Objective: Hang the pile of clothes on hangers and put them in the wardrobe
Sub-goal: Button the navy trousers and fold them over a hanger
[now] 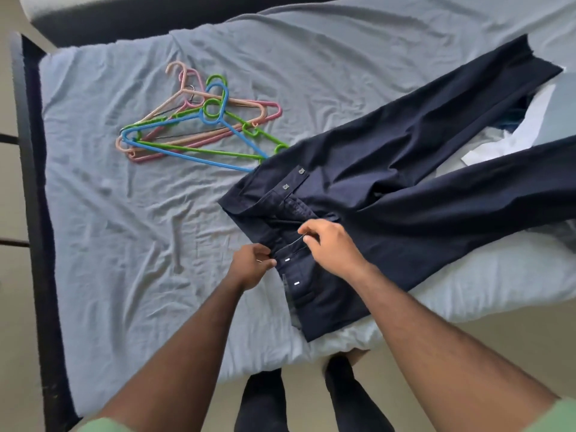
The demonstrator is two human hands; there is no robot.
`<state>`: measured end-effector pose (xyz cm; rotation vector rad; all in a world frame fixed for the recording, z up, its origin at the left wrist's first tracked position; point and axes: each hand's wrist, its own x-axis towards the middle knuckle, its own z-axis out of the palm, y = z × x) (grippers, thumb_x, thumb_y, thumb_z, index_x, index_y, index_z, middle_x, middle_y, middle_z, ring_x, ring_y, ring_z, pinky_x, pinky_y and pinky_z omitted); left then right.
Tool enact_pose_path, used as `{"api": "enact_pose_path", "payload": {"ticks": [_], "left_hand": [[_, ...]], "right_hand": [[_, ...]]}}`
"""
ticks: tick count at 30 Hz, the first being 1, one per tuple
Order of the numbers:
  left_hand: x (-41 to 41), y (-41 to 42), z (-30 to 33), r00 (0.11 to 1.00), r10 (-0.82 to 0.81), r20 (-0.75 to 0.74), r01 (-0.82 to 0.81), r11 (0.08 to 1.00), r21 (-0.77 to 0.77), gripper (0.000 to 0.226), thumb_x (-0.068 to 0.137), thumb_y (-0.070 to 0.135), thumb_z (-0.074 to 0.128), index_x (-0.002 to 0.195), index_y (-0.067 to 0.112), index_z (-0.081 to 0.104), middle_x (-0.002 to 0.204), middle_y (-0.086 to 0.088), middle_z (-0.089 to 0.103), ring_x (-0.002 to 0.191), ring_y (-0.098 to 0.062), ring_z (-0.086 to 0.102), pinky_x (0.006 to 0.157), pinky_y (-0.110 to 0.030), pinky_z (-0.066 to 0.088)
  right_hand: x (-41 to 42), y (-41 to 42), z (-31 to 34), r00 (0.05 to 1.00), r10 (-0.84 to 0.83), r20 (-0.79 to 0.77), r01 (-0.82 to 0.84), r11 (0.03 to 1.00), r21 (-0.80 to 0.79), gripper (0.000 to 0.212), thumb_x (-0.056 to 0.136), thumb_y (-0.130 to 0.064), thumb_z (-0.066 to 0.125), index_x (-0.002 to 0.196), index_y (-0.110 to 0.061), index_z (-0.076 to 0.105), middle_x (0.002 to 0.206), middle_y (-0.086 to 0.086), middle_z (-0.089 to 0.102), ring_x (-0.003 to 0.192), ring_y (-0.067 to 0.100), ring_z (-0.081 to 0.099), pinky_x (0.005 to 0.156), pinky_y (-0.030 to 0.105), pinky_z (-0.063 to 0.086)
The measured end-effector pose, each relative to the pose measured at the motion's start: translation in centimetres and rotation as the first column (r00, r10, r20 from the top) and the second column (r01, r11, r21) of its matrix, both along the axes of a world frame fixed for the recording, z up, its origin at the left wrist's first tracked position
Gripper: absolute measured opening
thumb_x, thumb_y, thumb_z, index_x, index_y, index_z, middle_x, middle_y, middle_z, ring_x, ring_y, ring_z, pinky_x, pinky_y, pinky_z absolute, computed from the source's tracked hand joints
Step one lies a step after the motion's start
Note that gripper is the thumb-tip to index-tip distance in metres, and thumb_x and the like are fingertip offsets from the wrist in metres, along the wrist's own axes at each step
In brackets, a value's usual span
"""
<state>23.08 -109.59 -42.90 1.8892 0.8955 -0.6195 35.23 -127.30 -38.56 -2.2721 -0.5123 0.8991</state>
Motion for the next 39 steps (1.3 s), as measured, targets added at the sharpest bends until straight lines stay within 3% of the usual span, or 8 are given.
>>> {"api": "enact_pose_path", "payload": {"ticks": [7, 12, 16, 19, 21, 24, 32, 39], "left_hand": [[0.5, -2.1, -1.4, 0.99, 0.141, 0.009, -0.141, 0.99, 0.025, 0.03, 0.079, 0.017, 0.084, 0.102, 0.012, 0.065, 0.071, 0.003, 0.059, 0.069, -0.013, 0.057, 0.06, -0.018, 0.04], [0.2, -4.0, -1.7, 0.96, 0.279, 0.006, -0.278, 0.959, -0.058, 0.03, 0.079, 0.013, 0.082, 0.099, 0.009, 0.059, 0.073, 0.004, 0.052, 0.066, -0.012, 0.049, 0.064, -0.024, 0.046], [-0.6, -5.4, -1.8, 0.919, 0.394, 0.031, -0.388, 0.914, -0.117, 0.019, 0.087, 0.015, 0.074, 0.086, 0.005, 0.058, 0.068, 0.005, 0.051, 0.063, -0.011, 0.047, 0.065, -0.03, 0.042], [-1.5, -6.4, -1.5, 0.868, 0.495, 0.03, -0.474, 0.846, -0.243, 0.012, 0.092, 0.014, 0.069, 0.089, 0.008, 0.06, 0.074, -0.001, 0.058, 0.068, -0.013, 0.054, 0.071, -0.034, 0.051], [-2.0, -6.8, -1.2, 0.843, 0.537, -0.008, -0.51, 0.795, -0.328, 0.006, 0.092, 0.008, 0.069, 0.095, 0.007, 0.064, 0.079, -0.004, 0.063, 0.074, -0.015, 0.061, 0.076, -0.033, 0.055], [-2.2, -7.6, -1.0, 0.817, 0.574, -0.051, -0.537, 0.726, -0.43, 0.018, 0.095, 0.002, 0.065, 0.101, -0.015, 0.06, 0.087, -0.012, 0.062, 0.085, -0.025, 0.064, 0.073, -0.028, 0.06], [-1.2, -8.8, 2.2, 0.64, 0.768, -0.017, -0.676, 0.553, -0.488, 0.015, 0.1, 0.007, 0.06, 0.107, 0.0, 0.07, 0.086, -0.003, 0.072, 0.058, 0.001, 0.062, 0.052, -0.012, 0.045], [-1.0, -8.7, 2.7, 0.632, 0.773, 0.045, -0.672, 0.576, -0.466, 0.014, 0.1, 0.011, 0.06, 0.101, 0.01, 0.075, 0.093, -0.011, 0.074, 0.08, -0.016, 0.067, 0.067, -0.026, 0.055]], "right_hand": [[6.8, 7.3, -1.2, 0.868, 0.345, 0.357, -0.303, 0.938, -0.17, 0.052, 0.083, 0.0, 0.054, 0.13, -0.022, 0.062, 0.14, 0.0, 0.058, 0.135, 0.025, 0.049, 0.11, 0.05, 0.039], [9.6, 10.3, -1.6, 0.645, 0.737, 0.204, -0.489, 0.602, -0.63, 0.071, 0.095, -0.014, 0.053, 0.158, -0.029, 0.024, 0.171, -0.001, -0.001, 0.157, 0.027, 0.002, 0.121, 0.065, 0.004], [10.0, 10.8, -1.6, 0.502, 0.849, 0.164, -0.518, 0.448, -0.729, 0.036, 0.098, -0.027, 0.056, 0.134, -0.028, 0.055, 0.156, 0.004, 0.038, 0.149, 0.027, 0.026, 0.113, 0.074, -0.01], [8.9, 9.4, 0.1, 0.558, 0.811, 0.176, -0.568, 0.527, -0.632, 0.01, 0.095, -0.029, 0.06, 0.105, -0.03, 0.059, 0.107, 0.001, 0.066, 0.105, 0.025, 0.058, 0.118, 0.062, 0.014], [7.2, 7.5, 1.2, 0.645, 0.741, 0.183, -0.579, 0.632, -0.516, 0.017, 0.093, -0.036, 0.064, 0.11, -0.032, 0.064, 0.108, 0.006, 0.069, 0.104, 0.031, 0.064, 0.099, 0.043, 0.043], [3.7, 3.7, 0.7, 0.767, 0.6, 0.226, -0.535, 0.793, -0.291, 0.022, 0.092, -0.038, 0.067, 0.112, -0.031, 0.071, 0.109, 0.0, 0.073, 0.103, 0.029, 0.067, 0.083, 0.039, 0.054], [-1.4, -0.6, -1.1, 0.985, 0.085, 0.147, -0.099, 0.991, 0.091, 0.013, 0.089, -0.018, 0.073, 0.101, -0.017, 0.078, 0.095, -0.005, 0.076, 0.089, 0.01, 0.07, 0.085, 0.034, 0.056], [-2.4, -0.6, -1.1, 0.981, 0.104, 0.165, -0.121, 0.988, 0.095, 0.011, 0.093, -0.016, 0.068, 0.1, -0.017, 0.077, 0.097, -0.006, 0.068, 0.094, 0.014, 0.065, 0.087, 0.037, 0.055]]}}
